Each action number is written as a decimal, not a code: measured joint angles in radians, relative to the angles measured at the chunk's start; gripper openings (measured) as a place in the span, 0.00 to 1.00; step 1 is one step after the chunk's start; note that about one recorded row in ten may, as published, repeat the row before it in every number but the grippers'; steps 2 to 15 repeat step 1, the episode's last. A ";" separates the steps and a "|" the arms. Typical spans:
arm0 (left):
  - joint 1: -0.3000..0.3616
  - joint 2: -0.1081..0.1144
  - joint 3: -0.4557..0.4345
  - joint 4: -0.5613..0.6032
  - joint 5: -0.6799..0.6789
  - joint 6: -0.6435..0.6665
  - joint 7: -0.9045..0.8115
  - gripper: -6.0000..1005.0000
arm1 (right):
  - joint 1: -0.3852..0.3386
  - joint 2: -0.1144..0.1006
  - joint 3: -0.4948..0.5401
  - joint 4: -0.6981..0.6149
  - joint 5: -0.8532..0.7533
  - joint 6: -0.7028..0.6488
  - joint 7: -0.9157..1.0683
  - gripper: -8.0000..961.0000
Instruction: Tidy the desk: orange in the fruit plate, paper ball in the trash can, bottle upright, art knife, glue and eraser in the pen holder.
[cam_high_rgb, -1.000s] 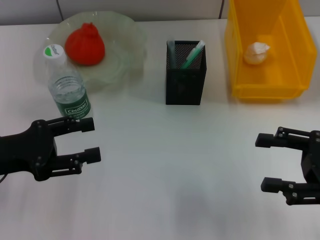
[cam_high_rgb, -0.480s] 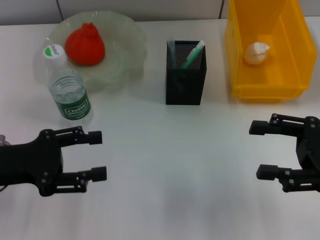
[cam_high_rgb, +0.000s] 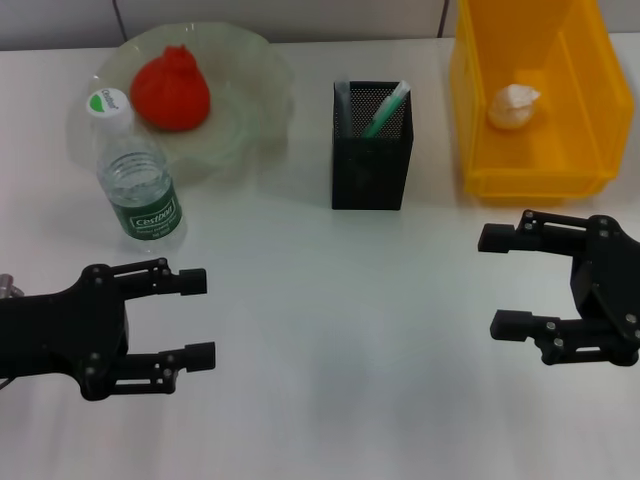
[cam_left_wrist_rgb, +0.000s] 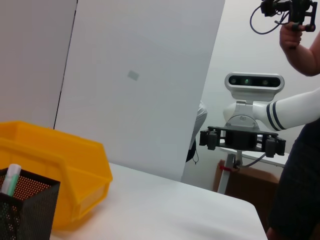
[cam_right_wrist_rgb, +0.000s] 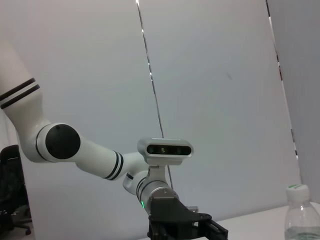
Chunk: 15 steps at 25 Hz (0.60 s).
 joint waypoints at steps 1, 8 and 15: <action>0.000 0.000 0.000 0.000 0.000 0.000 0.000 0.78 | 0.000 0.000 0.000 0.000 0.000 0.000 0.000 0.81; 0.000 0.000 0.000 0.000 0.000 0.000 0.000 0.78 | 0.000 0.000 0.000 0.000 0.000 0.000 0.000 0.81; 0.000 0.000 0.000 0.000 0.000 0.000 0.000 0.78 | 0.000 0.000 0.000 0.000 0.000 0.000 0.000 0.81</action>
